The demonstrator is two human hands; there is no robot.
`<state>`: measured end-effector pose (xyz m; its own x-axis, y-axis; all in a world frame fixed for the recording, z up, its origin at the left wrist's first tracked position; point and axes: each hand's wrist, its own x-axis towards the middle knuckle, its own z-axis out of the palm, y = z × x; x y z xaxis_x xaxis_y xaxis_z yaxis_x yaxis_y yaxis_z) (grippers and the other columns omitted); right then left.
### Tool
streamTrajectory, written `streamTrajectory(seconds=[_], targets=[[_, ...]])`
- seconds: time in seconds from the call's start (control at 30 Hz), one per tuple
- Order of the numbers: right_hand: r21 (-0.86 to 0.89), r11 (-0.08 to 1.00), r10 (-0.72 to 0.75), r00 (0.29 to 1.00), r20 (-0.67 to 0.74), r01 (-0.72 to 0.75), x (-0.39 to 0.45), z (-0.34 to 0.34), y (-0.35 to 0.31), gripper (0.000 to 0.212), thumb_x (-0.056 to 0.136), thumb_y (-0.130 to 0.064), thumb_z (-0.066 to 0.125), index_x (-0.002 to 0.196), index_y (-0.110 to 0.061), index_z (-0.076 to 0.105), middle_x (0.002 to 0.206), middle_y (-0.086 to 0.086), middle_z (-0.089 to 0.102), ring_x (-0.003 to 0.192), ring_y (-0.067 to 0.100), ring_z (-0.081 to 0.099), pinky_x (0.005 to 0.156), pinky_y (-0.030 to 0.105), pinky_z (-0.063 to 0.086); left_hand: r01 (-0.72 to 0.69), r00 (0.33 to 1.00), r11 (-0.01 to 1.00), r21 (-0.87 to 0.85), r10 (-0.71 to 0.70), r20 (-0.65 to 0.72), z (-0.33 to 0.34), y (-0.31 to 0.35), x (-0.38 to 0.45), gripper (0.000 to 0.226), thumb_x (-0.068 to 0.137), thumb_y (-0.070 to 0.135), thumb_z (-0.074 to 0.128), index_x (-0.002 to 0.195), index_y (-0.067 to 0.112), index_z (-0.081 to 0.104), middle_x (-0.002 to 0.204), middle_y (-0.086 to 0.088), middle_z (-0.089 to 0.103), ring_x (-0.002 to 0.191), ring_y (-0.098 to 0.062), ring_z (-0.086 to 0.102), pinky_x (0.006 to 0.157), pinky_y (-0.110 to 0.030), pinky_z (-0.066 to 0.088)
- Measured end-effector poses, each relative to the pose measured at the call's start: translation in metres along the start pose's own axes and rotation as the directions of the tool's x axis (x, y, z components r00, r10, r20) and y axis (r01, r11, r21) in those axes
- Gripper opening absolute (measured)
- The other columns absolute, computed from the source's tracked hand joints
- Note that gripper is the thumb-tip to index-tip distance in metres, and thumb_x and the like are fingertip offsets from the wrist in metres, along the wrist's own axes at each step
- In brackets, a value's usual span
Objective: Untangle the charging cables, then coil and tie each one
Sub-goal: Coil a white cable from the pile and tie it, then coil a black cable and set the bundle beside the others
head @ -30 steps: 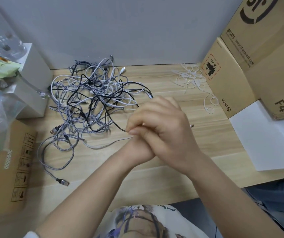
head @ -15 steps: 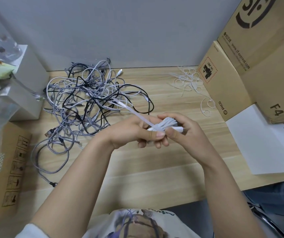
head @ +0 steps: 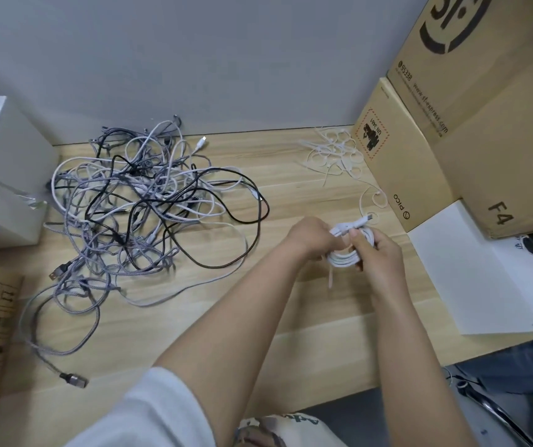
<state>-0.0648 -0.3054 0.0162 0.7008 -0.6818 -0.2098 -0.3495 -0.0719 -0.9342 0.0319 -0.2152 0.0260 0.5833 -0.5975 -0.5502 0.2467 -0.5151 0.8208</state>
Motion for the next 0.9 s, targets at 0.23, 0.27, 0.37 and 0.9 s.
streamTrajectory(seconds=[0.23,0.27,0.37,0.9], targets=[[-0.121,0.975,0.184,0.982,-0.030,-0.187,0.045,-0.007,0.052,0.026,0.084,-0.017,0.068,0.109,-0.012,0.063,0.108,0.007,0.065,0.098,0.023,0.060,0.079,0.033,0.046,0.228,0.960,0.971,0.065,-0.236,0.149,0.021,-0.017,0.040,0.025,0.088,0.021,0.066,0.083,0.000,0.053,0.063,-0.006,0.047,0.050,-0.015,0.046,0.054,-0.025,0.041],[-0.120,0.968,0.216,0.975,-0.047,-0.220,0.049,-0.008,0.059,0.029,0.083,-0.017,0.070,0.110,-0.011,0.062,0.113,0.008,0.064,0.104,0.023,0.060,0.085,0.034,0.047,0.266,0.949,0.964,-0.018,-0.259,0.180,0.024,-0.022,0.044,0.021,0.090,0.018,0.064,0.085,0.001,0.053,0.065,-0.007,0.048,0.048,-0.014,0.050,0.055,-0.025,0.045],[-0.095,0.958,0.269,0.963,-0.022,-0.270,0.051,-0.009,0.072,0.026,0.082,-0.010,0.070,0.105,-0.011,0.059,0.113,0.010,0.064,0.100,0.022,0.061,0.081,0.029,0.046,0.314,0.932,0.946,-0.078,-0.291,0.215,0.032,-0.035,0.048,0.007,0.095,0.007,0.052,0.089,0.005,0.052,0.071,-0.007,0.052,0.054,-0.011,0.055,0.059,-0.024,0.050],[-0.160,0.965,0.186,0.974,-0.132,-0.206,0.035,0.007,0.049,0.038,0.081,-0.009,0.062,0.115,-0.025,0.060,0.117,0.000,0.057,0.108,0.017,0.057,0.086,0.027,0.042,-0.037,0.967,0.891,0.453,-0.083,0.243,-0.008,-0.056,0.026,0.044,0.089,0.005,0.055,0.133,0.006,0.049,0.126,-0.009,0.057,0.116,-0.025,0.053,0.083,-0.021,0.041]])
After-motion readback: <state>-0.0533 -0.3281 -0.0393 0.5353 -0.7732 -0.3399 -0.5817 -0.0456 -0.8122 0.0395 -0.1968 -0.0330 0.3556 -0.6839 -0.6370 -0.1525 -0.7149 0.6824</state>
